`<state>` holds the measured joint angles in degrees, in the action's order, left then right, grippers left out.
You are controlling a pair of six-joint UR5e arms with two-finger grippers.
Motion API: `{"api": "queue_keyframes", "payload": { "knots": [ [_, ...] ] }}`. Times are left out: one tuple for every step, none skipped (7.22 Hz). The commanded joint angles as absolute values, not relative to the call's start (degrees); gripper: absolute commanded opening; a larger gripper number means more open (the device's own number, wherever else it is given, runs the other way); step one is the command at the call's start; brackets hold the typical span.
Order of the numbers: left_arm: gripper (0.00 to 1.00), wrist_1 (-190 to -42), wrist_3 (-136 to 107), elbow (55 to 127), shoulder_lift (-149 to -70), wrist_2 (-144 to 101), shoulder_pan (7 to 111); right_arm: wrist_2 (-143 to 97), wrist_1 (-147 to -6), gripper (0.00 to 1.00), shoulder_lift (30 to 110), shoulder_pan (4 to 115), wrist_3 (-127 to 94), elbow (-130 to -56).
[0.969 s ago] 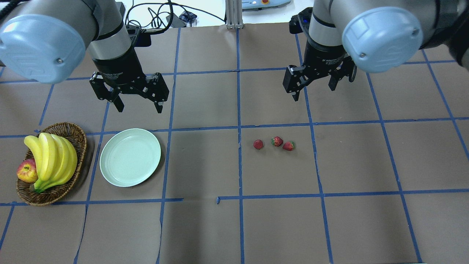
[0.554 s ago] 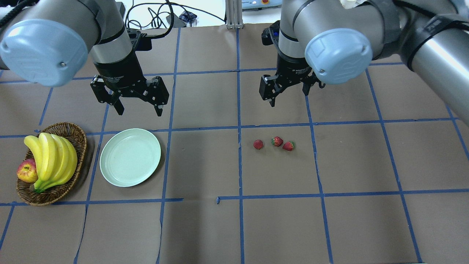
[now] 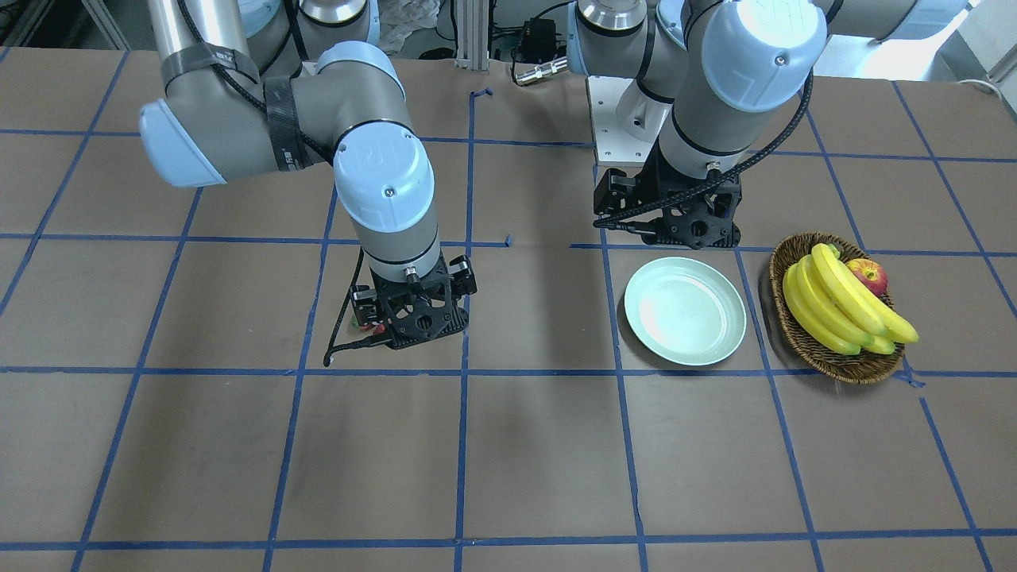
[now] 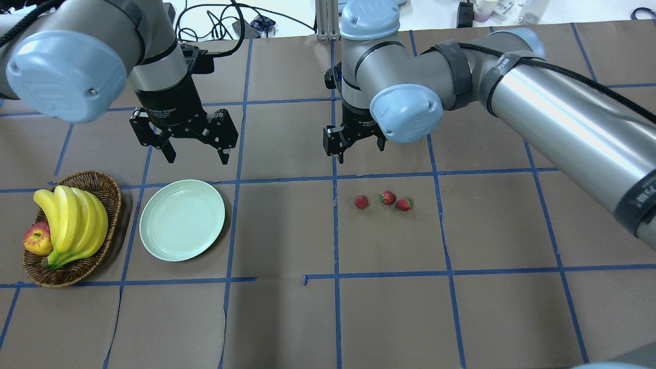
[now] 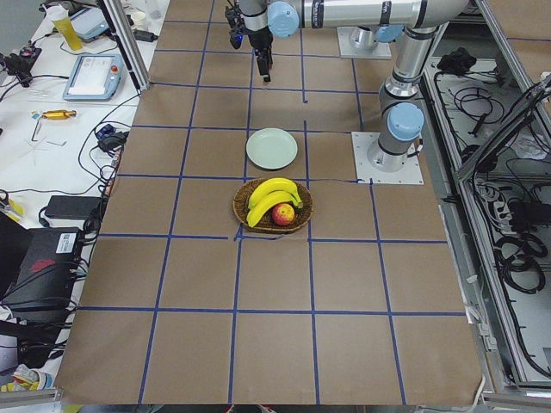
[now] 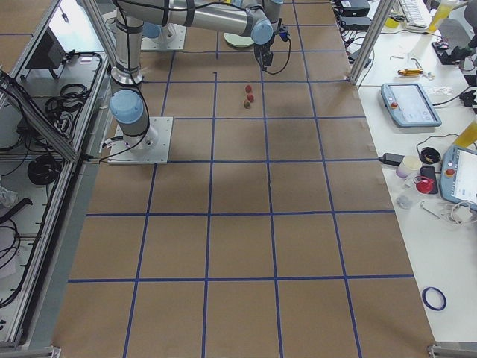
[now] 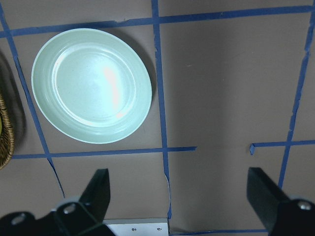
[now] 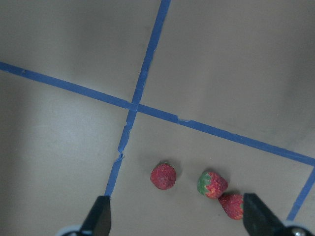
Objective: Collect all strawberries into plate
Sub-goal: 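Move the right gripper over the group of three strawberries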
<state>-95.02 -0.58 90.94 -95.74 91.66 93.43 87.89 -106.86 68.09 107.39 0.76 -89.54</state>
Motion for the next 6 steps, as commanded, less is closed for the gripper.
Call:
{"api": "queue_keyframes", "payload": {
  "knots": [
    [1.00,-95.01,-0.62,90.88,-96.15,91.58,93.43,87.80,-107.40,0.90,66.27,107.75,0.88,-90.17],
    [1.00,-95.01,-0.70,90.97,-96.15,91.58,93.43,87.72,-107.75,0.78,65.14,107.84,1.66,-91.22],
    [1.00,-95.01,-0.70,90.97,-96.15,91.58,93.51,87.80,-107.84,0.84,63.56,108.36,1.67,-91.49],
    [1.00,-95.01,-0.96,91.05,-96.41,91.58,93.52,87.80,-107.84,0.84,62.24,108.54,1.67,-91.67],
    [1.00,-95.01,-1.05,91.49,-96.50,91.58,93.52,87.98,-107.84,0.84,61.88,108.54,1.76,-92.98],
    [1.00,-95.01,-1.14,91.84,-96.50,91.50,93.52,87.98,-109.06,0.84,61.79,108.54,1.76,-94.38]
  ]
}}
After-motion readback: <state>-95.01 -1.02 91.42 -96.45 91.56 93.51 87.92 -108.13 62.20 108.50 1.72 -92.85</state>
